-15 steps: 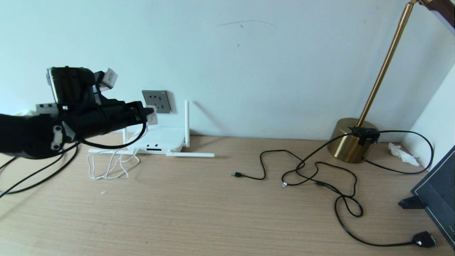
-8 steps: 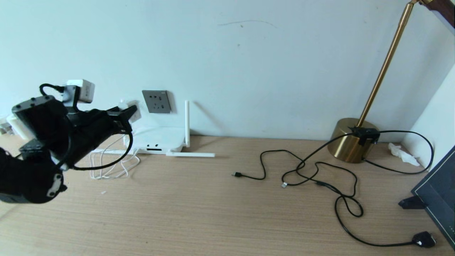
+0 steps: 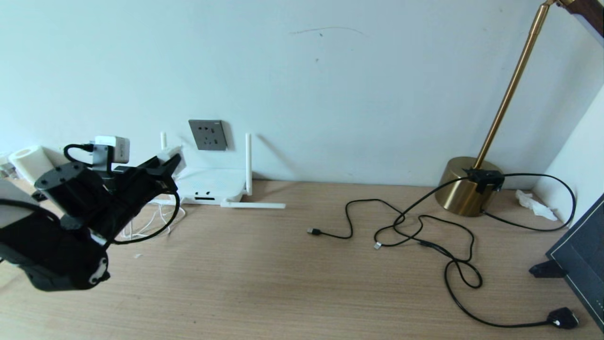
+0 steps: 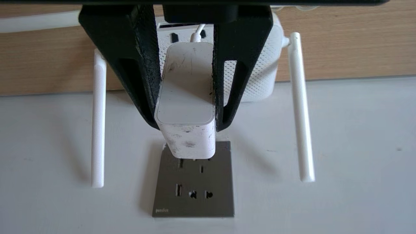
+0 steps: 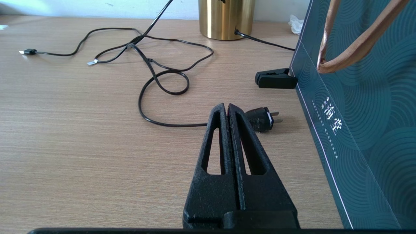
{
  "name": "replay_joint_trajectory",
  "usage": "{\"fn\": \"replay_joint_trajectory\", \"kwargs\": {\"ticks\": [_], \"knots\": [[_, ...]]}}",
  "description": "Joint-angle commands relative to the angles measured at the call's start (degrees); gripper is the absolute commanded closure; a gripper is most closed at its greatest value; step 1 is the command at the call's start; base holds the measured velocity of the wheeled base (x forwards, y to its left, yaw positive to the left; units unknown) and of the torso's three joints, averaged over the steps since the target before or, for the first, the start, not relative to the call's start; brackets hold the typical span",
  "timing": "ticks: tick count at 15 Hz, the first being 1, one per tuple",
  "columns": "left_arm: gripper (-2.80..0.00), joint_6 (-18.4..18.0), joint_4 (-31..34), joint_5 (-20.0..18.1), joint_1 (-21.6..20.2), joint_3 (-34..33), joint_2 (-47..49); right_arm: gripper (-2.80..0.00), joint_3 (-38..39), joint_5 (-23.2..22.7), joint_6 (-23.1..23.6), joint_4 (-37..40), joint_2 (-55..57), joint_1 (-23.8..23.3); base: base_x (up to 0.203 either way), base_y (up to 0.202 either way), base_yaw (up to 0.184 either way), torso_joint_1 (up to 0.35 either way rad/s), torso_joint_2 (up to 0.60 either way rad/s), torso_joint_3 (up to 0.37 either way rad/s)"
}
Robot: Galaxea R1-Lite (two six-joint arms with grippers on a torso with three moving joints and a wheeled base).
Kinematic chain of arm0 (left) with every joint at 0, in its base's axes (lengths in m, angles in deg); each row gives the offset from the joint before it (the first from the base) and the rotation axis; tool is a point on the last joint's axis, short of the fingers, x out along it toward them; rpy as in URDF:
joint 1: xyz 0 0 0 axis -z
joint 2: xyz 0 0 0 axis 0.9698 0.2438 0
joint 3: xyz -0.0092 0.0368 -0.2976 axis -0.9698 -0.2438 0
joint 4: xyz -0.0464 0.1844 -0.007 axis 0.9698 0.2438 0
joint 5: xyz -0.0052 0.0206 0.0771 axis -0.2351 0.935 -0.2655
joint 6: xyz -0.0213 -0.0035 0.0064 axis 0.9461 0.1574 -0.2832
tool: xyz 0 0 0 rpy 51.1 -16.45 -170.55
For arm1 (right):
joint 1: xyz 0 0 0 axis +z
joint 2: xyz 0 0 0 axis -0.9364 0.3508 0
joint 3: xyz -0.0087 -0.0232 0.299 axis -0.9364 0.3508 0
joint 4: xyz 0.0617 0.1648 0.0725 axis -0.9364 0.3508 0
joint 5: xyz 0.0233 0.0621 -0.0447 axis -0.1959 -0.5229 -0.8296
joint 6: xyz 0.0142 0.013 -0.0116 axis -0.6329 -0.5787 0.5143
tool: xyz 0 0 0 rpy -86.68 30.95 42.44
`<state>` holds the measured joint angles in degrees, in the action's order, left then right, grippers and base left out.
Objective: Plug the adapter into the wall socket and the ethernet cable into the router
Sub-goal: Align plug and socket, then plug plug into socket
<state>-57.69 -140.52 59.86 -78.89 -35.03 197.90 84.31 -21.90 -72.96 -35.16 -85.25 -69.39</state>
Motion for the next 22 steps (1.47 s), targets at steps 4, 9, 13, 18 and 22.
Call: {"fn": "replay_joint_trajectory", "kwargs": {"ticks": [4, 9, 13, 18, 22], "knots": [[0.0, -0.5, -0.5, 2.9, 1.2, 8.6, 7.5, 0.0, 0.6, 0.0, 0.0, 0.0, 0.0, 0.0, 0.0, 0.0, 0.0, 0.0, 0.0, 0.0], [0.0, -1.3, -0.5, 4.4, 2.0, 16.3, 12.2, 0.0, 0.6, 0.0, 0.0, 0.0, 0.0, 0.0, 0.0, 0.0, 0.0, 0.0, 0.0, 0.0], [0.0, -1.3, -0.5, 5.4, 2.9, 22.7, 15.4, 0.0, 0.6, 0.0, 0.0, 0.0, 0.0, 0.0, 0.0, 0.0, 0.0, 0.0, 0.0, 0.0], [0.0, -1.3, 0.1, 6.5, 4.7, 28.4, 18.0, 0.0, 0.6, 0.0, 0.0, -0.1, 0.0, 0.0, 0.0, 0.0, 0.0, 0.0, 0.0, 0.0], [0.0, -1.3, 2.1, 6.5, 4.9, 31.4, 19.2, 0.0, 0.6, 0.0, 0.0, 0.0, 0.0, 0.0, 0.0, 0.0, 0.0, 0.0, 0.0, 0.0]]}}
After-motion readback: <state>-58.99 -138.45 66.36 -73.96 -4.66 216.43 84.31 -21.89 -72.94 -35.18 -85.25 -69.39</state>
